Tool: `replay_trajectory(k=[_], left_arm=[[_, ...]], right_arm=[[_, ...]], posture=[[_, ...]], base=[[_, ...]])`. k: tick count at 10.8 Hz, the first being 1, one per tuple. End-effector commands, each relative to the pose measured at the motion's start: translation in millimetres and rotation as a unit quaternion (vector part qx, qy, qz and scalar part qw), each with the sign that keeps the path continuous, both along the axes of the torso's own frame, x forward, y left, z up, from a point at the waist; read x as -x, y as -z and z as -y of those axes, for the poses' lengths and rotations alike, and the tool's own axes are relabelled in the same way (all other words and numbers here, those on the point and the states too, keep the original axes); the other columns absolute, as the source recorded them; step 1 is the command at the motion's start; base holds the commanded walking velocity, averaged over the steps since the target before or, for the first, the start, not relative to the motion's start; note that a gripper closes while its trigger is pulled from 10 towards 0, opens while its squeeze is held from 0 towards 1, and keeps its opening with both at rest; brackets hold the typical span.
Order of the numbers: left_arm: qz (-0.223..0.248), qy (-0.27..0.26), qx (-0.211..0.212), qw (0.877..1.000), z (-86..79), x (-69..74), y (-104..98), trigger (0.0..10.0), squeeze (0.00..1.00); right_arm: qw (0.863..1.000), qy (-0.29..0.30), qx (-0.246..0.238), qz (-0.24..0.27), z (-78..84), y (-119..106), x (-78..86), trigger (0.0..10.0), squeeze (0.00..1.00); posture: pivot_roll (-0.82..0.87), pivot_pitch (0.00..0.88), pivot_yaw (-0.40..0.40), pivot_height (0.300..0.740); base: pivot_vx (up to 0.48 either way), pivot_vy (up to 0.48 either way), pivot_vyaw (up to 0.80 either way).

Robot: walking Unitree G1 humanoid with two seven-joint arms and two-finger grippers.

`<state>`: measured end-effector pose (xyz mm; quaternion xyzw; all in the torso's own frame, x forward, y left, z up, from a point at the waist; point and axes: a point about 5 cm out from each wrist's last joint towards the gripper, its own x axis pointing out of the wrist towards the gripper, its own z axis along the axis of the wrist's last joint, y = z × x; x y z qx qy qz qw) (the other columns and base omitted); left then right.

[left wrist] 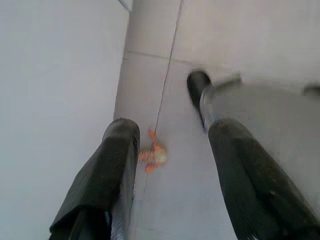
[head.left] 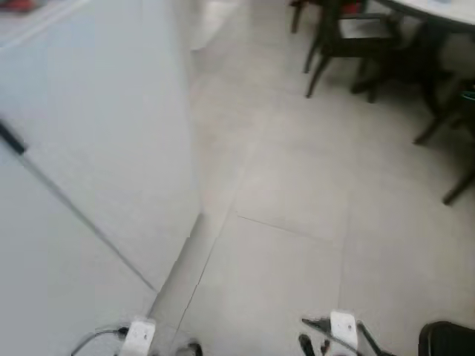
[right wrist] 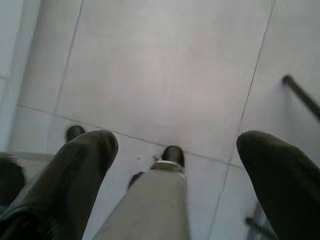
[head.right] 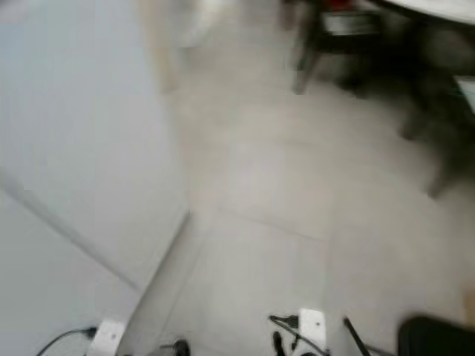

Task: Restocking fridge

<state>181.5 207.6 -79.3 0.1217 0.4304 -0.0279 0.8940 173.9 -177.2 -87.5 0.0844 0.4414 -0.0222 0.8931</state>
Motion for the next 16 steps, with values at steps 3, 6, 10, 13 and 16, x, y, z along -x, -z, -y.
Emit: replay_trajectory(k=[3,6,10,13,16], left_arm=[[-0.004,-0.018,0.002,1.0,-4.6,6.4,2.1,10.0,0.0],[0.0,-0.058,0.02,0.998,-8.0,7.8,2.2,10.0,0.0],[0.0,-0.106,0.049,0.993,-10.1,10.5,3.3,10.0,0.0],[0.013,-0.121,0.059,0.991,-7.3,4.3,0.9,10.0,0.0],[0.018,-0.124,0.064,0.99,-4.1,1.4,0.1,10.0,0.0]], right_arm=[[1.0,-0.013,-0.007,-0.007,-7.6,3.0,5.5,10.0,0.0],[1.0,-0.017,-0.006,-0.011,-8.0,4.1,7.8,10.0,0.0],[1.0,-0.015,-0.002,-0.012,-2.3,3.9,8.4,10.0,0.0],[1.0,-0.017,0.0,-0.012,1.5,3.2,7.6,10.0,0.0],[1.0,-0.019,0.001,-0.015,1.8,3.5,8.1,10.0,0.0]], posture=[[-0.2,0.169,-0.023,0.74],[-0.19,0.169,-0.015,0.74],[-0.2,0.149,-0.007,0.74],[-0.19,0.131,-0.007,0.74],[-0.19,0.137,-0.008,0.74]], base=[[0.0,0.0,0.8],[0.0,0.0,0.8],[0.0,0.0,0.8],[0.0,0.0,0.8],[0.0,0.0,0.8]])
